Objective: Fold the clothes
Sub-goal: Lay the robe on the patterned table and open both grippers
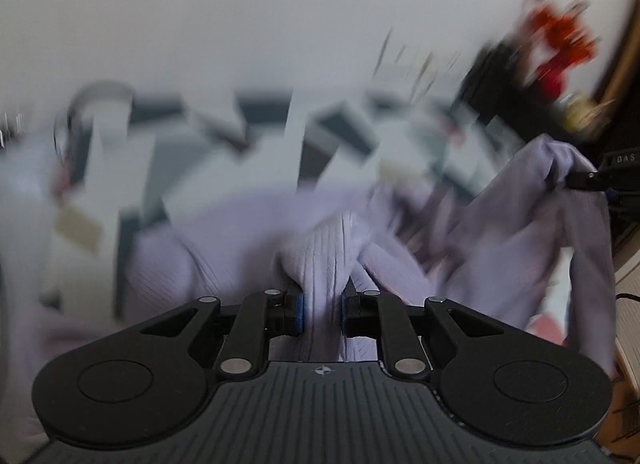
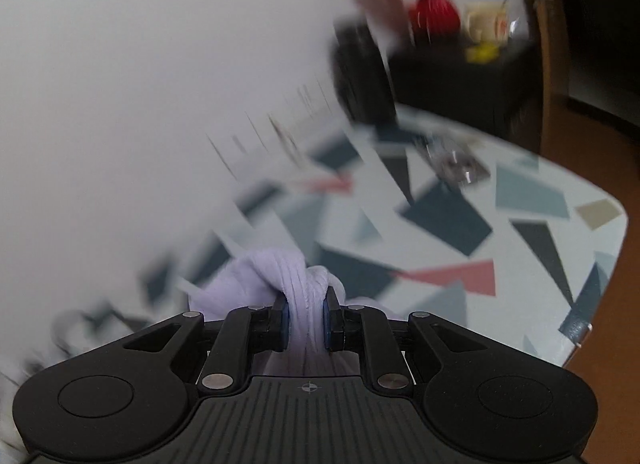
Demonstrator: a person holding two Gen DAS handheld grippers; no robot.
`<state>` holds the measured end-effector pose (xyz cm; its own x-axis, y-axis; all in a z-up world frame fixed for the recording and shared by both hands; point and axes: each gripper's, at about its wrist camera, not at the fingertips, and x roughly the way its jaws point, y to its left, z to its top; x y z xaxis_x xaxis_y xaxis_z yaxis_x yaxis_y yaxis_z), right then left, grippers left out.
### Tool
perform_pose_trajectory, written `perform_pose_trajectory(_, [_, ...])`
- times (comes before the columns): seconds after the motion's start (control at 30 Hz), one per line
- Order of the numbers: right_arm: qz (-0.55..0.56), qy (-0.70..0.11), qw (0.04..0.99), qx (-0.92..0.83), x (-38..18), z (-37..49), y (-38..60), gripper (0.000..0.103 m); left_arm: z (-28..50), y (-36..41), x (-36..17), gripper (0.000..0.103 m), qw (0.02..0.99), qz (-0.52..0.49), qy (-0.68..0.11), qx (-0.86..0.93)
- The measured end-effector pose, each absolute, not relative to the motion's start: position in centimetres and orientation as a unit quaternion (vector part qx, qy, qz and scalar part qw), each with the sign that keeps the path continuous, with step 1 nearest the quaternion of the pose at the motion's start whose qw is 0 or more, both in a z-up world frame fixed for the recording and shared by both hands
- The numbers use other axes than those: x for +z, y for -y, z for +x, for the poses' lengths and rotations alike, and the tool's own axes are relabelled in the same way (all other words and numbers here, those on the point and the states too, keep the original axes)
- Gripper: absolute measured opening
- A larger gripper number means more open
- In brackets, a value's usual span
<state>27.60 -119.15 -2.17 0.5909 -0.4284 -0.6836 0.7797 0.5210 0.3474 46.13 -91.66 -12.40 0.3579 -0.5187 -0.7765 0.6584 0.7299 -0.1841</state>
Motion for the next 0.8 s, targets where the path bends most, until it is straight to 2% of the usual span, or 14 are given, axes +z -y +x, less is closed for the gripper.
perform_pose_trajectory(0.07, [0.311,-0.314,0.818,-0.369,-5.9,30.4,121.8,0.015,46.3,93.1,-14.0,0.017,0.817,0.094,-0.466,-0.327])
perform_pose_trajectory(0.13, [0.346,-0.339,0.799,-0.356,-8.9,31.5,125.2,0.016,46.7,94.6,-14.7,0.017,0.815,0.095,-0.487,-0.301])
perform_pose_trajectory(0.2, [0.391,-0.355,0.777,-0.342,-11.6,32.8,128.5,0.016,47.4,96.4,-13.8,0.017,0.819,0.091,-0.494,-0.277])
perform_pose_trajectory(0.27, [0.405,-0.354,0.776,-0.329,-11.8,33.8,130.3,0.015,49.1,98.0,-12.1,0.016,0.830,0.091,-0.487,-0.257])
perform_pose_trajectory(0.57, [0.449,-0.210,0.823,-0.279,-4.6,36.5,135.2,0.014,52.9,98.6,-1.6,0.016,0.934,0.032,-0.302,-0.190])
perform_pose_trajectory(0.67, [0.475,-0.170,0.823,-0.261,-2.3,35.5,135.6,0.014,51.8,97.2,1.0,0.016,0.945,0.016,-0.268,-0.190])
perform_pose_trajectory(0.8, [0.479,-0.137,0.825,-0.266,-0.5,32.0,133.7,0.014,47.7,94.9,1.5,0.016,0.946,0.026,-0.246,-0.207])
